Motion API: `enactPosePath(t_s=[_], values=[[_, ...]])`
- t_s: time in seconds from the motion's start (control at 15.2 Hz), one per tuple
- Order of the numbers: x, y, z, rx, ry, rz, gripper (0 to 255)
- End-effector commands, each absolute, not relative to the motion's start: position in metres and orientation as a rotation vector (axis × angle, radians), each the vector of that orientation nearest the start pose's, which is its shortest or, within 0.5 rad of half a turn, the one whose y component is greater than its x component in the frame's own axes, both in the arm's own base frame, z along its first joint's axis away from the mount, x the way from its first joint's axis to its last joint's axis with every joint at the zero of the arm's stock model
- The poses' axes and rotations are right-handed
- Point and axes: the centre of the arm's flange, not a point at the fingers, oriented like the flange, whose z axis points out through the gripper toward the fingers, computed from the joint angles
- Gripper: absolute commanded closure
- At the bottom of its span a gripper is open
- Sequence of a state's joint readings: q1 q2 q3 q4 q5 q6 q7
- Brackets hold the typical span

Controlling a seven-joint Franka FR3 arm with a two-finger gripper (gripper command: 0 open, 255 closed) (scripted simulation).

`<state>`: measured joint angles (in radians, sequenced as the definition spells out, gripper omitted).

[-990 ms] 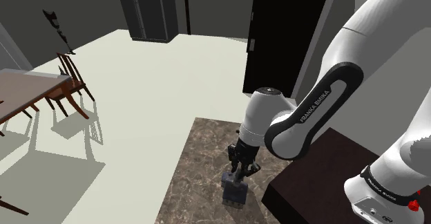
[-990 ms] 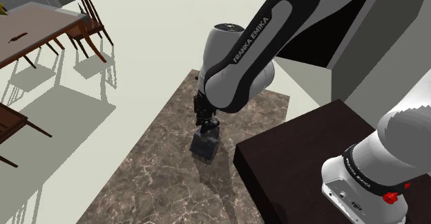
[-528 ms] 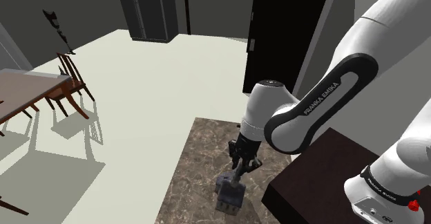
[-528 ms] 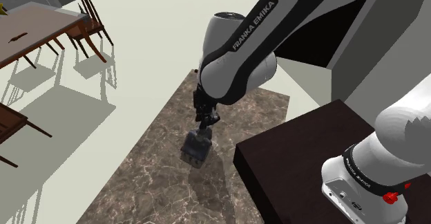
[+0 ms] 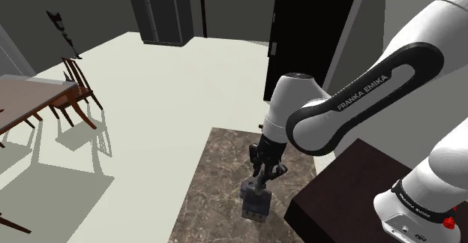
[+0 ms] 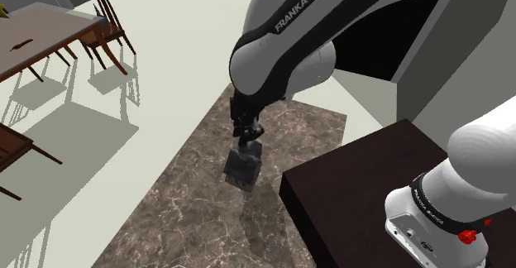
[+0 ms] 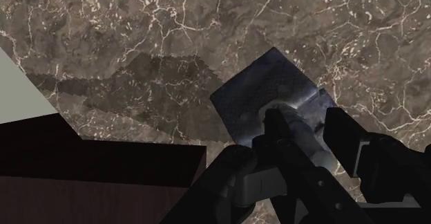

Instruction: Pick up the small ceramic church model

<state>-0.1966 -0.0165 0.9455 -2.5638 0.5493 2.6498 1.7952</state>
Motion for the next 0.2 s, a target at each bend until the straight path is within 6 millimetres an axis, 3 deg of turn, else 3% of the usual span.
enactPosePath(t_s=[0.0,0.13], values=[[0.3441,0.2995,0.2870,-2.139,2.034,0.338,255],[0.3441,0.2995,0.2878,-2.139,2.034,0.338,255]])
